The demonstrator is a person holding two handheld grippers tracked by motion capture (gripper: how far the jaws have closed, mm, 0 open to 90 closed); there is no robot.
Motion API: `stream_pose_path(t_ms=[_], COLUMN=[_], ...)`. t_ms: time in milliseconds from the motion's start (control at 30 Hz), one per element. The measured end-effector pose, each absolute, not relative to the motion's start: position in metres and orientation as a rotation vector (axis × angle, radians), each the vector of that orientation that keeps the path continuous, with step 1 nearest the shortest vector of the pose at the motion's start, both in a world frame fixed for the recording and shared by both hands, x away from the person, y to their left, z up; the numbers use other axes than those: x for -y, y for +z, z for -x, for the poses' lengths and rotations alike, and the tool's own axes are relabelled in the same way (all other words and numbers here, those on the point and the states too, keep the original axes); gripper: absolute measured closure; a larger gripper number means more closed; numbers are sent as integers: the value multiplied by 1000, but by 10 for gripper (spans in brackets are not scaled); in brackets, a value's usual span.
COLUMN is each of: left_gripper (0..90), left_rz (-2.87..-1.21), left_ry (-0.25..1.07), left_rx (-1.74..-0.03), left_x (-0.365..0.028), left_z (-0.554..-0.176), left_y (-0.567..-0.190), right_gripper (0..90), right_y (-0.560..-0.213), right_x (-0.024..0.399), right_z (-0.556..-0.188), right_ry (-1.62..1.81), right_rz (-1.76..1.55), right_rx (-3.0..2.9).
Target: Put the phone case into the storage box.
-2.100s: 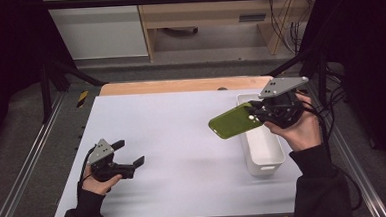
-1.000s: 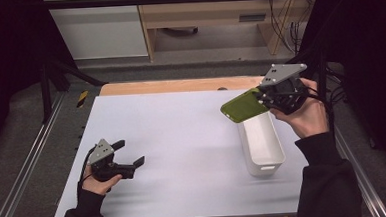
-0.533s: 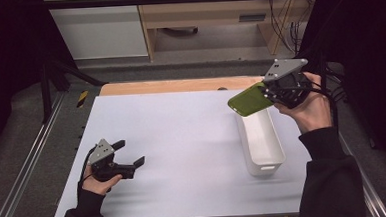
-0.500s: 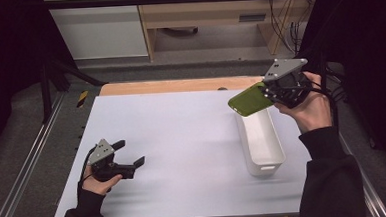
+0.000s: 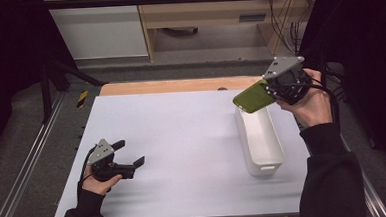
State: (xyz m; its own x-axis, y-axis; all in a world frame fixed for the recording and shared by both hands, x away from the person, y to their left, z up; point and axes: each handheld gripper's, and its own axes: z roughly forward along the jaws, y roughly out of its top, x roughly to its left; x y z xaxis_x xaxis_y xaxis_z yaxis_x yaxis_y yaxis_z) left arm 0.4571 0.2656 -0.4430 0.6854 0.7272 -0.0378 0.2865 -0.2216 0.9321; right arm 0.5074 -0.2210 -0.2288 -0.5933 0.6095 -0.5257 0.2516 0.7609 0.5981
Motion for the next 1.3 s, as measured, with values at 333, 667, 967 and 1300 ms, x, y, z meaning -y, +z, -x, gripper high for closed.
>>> stream_pose_path(t_ms=[333, 667, 967, 1300], left_gripper=[19, 19, 19, 19], left_rz=[-1805, -1813, -1811, -1811], left_ry=[499, 490, 483, 471], left_rx=[-804, -807, -808, -819], left_x=[-265, -265, -265, -266], left_z=[-458, -459, -460, -462], left_y=[-444, -446, -447, -450], right_gripper=[789, 789, 789, 788], right_y=[-234, -236, -238, -241], right_x=[224, 228, 229, 232], right_z=[-519, -528, -538, -553], right_ry=[543, 517, 456, 394], right_rz=[-622, -590, -526, -447], right_rx=[-2218, -2234, -2264, -2309])
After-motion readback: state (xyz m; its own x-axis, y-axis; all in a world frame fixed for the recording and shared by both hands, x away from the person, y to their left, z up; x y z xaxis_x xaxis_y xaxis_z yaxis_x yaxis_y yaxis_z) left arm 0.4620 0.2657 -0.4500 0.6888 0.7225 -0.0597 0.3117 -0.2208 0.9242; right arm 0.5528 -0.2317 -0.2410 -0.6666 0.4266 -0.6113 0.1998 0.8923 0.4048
